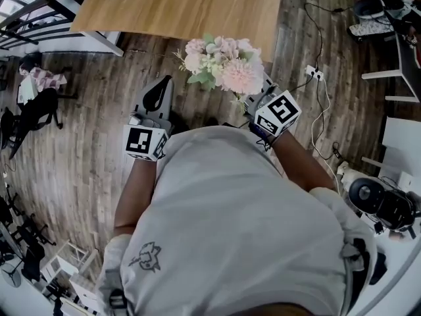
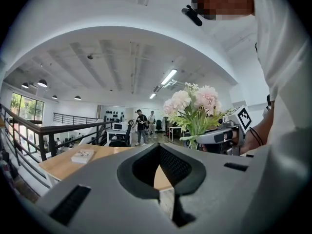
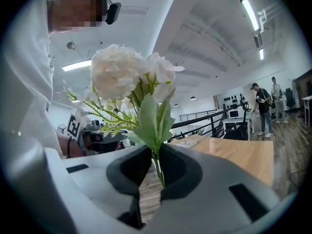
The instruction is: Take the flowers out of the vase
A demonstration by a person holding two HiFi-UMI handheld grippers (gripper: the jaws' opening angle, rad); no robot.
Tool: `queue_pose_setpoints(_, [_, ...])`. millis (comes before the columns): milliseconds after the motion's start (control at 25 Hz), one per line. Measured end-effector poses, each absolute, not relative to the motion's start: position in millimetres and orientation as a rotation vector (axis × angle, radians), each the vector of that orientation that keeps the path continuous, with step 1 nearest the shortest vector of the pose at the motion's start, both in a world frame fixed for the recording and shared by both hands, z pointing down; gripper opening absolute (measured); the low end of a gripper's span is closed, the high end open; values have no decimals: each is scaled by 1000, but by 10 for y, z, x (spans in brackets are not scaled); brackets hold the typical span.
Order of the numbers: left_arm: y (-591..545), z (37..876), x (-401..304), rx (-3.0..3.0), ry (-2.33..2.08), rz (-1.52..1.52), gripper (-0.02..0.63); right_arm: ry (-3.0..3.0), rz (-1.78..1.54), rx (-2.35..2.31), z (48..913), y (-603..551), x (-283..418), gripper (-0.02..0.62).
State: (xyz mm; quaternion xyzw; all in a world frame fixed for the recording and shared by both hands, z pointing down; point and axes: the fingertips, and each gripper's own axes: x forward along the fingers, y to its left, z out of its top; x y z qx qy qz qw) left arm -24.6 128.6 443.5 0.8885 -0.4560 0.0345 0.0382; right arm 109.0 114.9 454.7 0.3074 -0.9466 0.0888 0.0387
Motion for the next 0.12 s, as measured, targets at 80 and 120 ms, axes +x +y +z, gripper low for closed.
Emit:
queue_pose_setpoints(80, [1258,4423,-269,2731,-1396,104,5,-2901,272,940,4537,1122,1064,53])
queue_pose_setpoints(120, [1244,4417,-282,2733,-1396,102,5,-2901,271,939,4531,1109,1050,52])
